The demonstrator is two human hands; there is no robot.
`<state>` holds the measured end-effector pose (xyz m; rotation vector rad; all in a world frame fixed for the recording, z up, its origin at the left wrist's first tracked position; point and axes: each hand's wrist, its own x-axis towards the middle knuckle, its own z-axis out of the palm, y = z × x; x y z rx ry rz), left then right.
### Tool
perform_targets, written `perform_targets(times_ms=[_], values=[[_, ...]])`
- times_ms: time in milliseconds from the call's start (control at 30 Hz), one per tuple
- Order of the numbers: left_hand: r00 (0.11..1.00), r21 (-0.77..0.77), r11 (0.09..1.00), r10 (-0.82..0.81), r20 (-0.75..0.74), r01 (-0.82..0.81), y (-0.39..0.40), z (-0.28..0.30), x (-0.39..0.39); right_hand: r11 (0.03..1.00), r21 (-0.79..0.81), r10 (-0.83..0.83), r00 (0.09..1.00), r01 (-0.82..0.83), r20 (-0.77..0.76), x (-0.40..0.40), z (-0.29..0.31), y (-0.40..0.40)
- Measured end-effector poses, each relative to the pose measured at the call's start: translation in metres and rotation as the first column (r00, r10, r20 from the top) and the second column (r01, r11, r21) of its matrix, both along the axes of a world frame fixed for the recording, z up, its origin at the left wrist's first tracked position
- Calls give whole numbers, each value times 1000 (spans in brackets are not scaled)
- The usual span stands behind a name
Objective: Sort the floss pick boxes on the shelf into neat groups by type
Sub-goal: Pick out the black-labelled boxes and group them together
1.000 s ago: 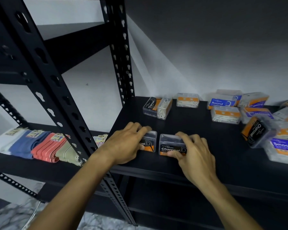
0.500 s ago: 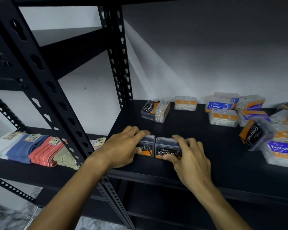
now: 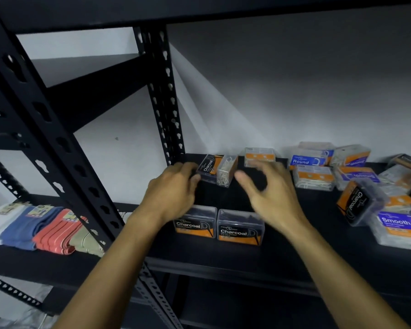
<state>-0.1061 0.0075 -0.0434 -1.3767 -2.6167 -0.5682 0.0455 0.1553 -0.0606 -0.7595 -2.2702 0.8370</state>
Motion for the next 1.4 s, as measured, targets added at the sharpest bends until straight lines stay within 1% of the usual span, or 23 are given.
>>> perform_targets(times_ms=[33, 67, 133, 233, 300, 433, 567, 700, 867, 1000, 1200, 1400], values=[[998, -15, 998, 54, 11, -54, 10, 2, -4, 1000, 4, -19, 1000, 18, 23, -17, 4, 12], [995, -50, 994, 100, 23, -99, 19, 4, -9, 1000, -6, -27, 996, 28, 80, -34, 7, 22], [987, -152, 977, 157, 34, -150, 36, 6, -19, 997, -73, -4, 972, 22, 237, -66, 8, 35], [982, -299, 940, 186, 44, -164, 53, 2, -33, 992, -117, 1, 917, 50, 398, -94, 1, 39], [979, -362, 918, 197, 58, -163, 59, -1, -40, 988, -126, -21, 901, 84, 433, -104, -6, 40], [970, -389, 906, 222, 93, -170, 66, -5, -53, 957, -269, -3, 934, 107, 359, -106, -9, 45], [956, -368, 915, 241, 166, -167, 75, -10, -63, 948, -304, 5, 952, 93, 305, -91, -6, 54], [939, -320, 933, 246, 241, -163, 89, -13, -66, 888, -450, 29, 965, 94, 259, -77, -9, 69], [918, -313, 932, 278, 282, -186, 109, -13, -67, 838, -539, 40, 977, 80, 207, -63, -11, 77], [906, -331, 920, 310, 287, -210, 120, -10, -62, 829, -555, 38, 982, 73, 185, -54, -12, 81], [911, -405, 895, 312, 271, -186, 130, -16, -57, 828, -554, -15, 992, 83, 127, -37, -7, 81], [907, -340, 920, 299, 295, -193, 127, -17, -56, 839, -542, -5, 997, 44, 73, -19, -1, 80]])
